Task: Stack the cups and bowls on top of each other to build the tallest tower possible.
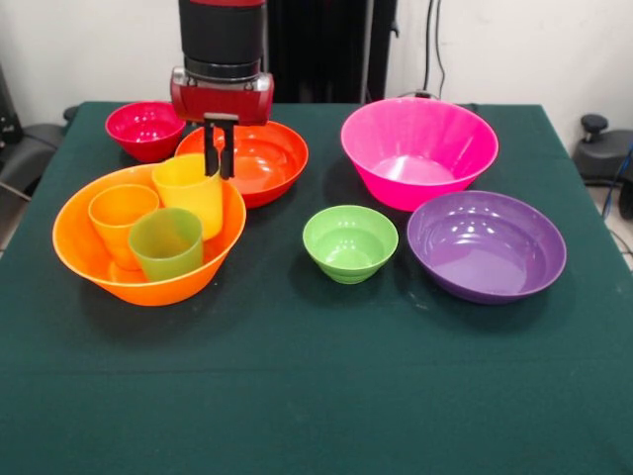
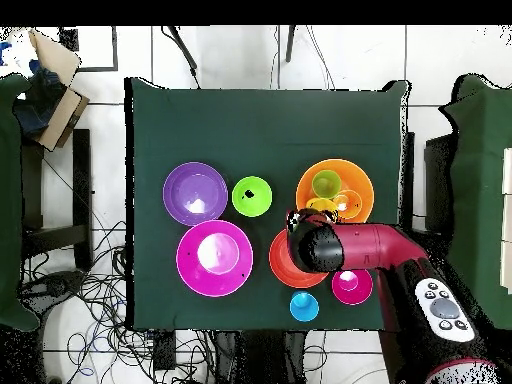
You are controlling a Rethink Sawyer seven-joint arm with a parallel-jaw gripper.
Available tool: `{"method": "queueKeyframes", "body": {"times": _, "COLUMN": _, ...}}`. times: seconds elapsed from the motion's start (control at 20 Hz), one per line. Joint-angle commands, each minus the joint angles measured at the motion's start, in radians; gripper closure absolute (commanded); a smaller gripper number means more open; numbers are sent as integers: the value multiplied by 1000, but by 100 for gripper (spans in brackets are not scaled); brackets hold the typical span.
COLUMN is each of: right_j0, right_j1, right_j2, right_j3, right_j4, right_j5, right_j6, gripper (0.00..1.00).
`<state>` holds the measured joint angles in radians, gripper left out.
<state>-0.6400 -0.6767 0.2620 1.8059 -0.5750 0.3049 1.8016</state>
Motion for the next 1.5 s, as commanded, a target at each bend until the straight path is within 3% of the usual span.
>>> {"method": "queueKeyframes", "body": {"times": 0.05, "right_j0": -5, "right_j1": 71, "right_j2": 36, "right_j3": -2, "right_j4": -19, "right_j5": -52, "right_j6": 51, "gripper": 100}}
{"method": "queueKeyframes", "body": {"times": 0.85, "right_j0": 15, "right_j1": 61, "right_j2": 21, "right_j3": -15, "right_j4": 0, "right_j5": -4, "right_j6": 51, "gripper": 100}}
{"method": "queueKeyframes", "body": {"times": 0.9, "right_j0": 21, "right_j1": 56, "right_j2": 17, "right_j3": -18, "right_j4": 3, "right_j5": 6, "right_j6": 53, "gripper": 0}}
{"method": "queueKeyframes", "body": {"times": 1.5, "right_j0": 51, "right_j1": 28, "right_j2": -13, "right_j3": -6, "right_j4": 92, "right_j5": 110, "right_j6": 79, "gripper": 0}}
